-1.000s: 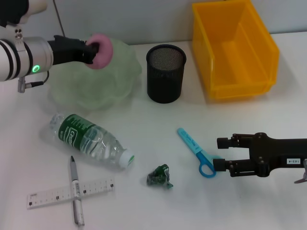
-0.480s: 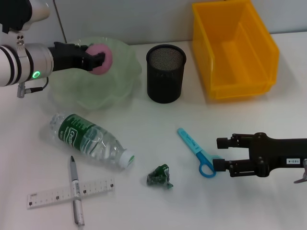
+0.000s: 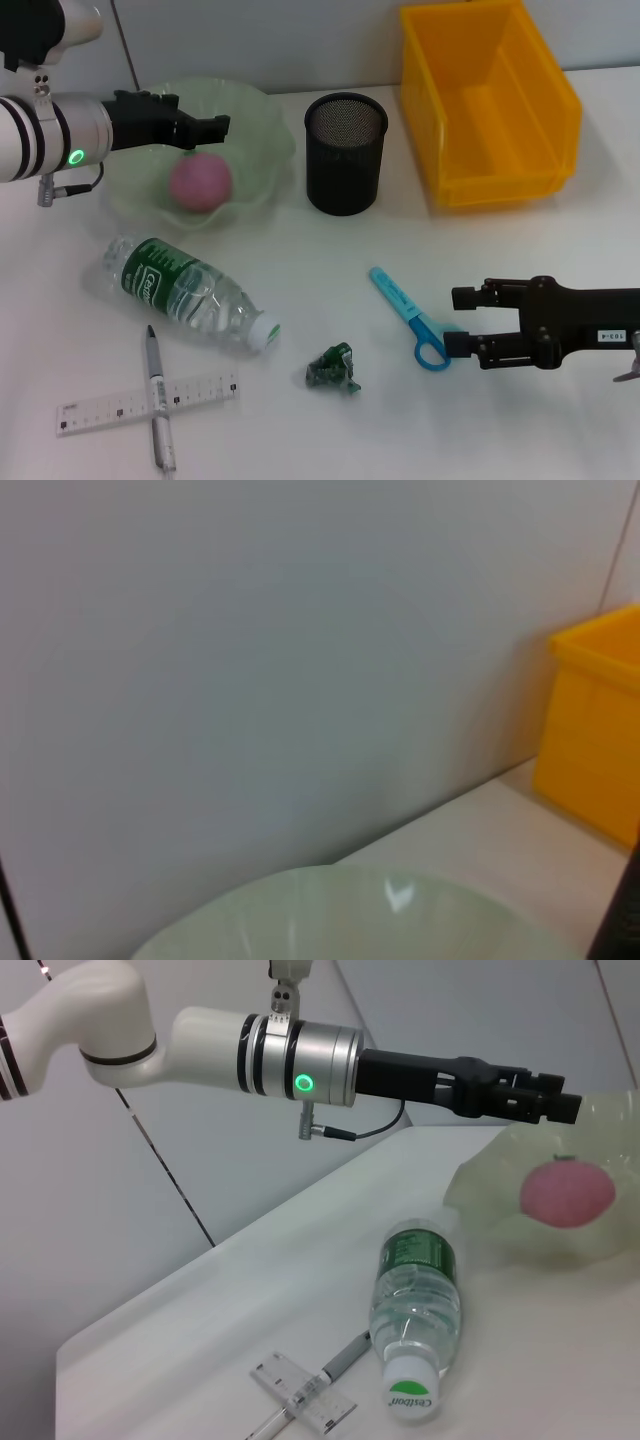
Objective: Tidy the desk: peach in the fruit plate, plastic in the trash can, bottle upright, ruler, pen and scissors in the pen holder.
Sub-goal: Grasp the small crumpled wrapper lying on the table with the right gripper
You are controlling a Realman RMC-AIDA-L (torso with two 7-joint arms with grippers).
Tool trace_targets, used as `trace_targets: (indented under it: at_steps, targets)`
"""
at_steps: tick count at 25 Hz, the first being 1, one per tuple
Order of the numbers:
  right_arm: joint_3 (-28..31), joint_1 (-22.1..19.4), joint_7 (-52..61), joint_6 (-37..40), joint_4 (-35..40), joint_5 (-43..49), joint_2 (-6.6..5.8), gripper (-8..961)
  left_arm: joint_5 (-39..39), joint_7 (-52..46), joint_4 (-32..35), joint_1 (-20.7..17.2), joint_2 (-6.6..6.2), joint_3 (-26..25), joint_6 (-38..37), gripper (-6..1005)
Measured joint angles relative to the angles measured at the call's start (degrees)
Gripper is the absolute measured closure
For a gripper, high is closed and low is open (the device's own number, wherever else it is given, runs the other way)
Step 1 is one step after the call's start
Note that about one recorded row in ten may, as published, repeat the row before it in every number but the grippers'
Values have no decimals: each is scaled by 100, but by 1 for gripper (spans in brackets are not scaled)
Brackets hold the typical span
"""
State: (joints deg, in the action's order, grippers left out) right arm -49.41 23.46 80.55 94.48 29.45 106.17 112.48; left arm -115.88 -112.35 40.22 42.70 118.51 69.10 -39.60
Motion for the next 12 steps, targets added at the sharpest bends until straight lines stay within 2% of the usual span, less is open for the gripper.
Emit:
trace_targets:
  at_steps: [5,7,8,9,11,12]
  targets:
    - [19,-13,1,0,0,0,-31,155,60,-28,319,-105,-8,-107,-686,206]
    - [20,-15,8,-1,0,0,-47,155,150,0,542,-189,-17,-195,-1150,207]
    - [20,-14,10,-1,0,0,-49,155,234,32,718,-252,-26,-271,-1499,208]
    - [20,-6,12,0,0,0,-53,155,374,119,994,-391,-32,-445,-2150,209]
    - [20,2,13,-1,0,0,-57,155,520,222,1231,-510,-33,-632,-2761,210]
    - [20,2,13,-1,0,0,-57,155,520,222,1231,-510,-33,-632,-2761,210]
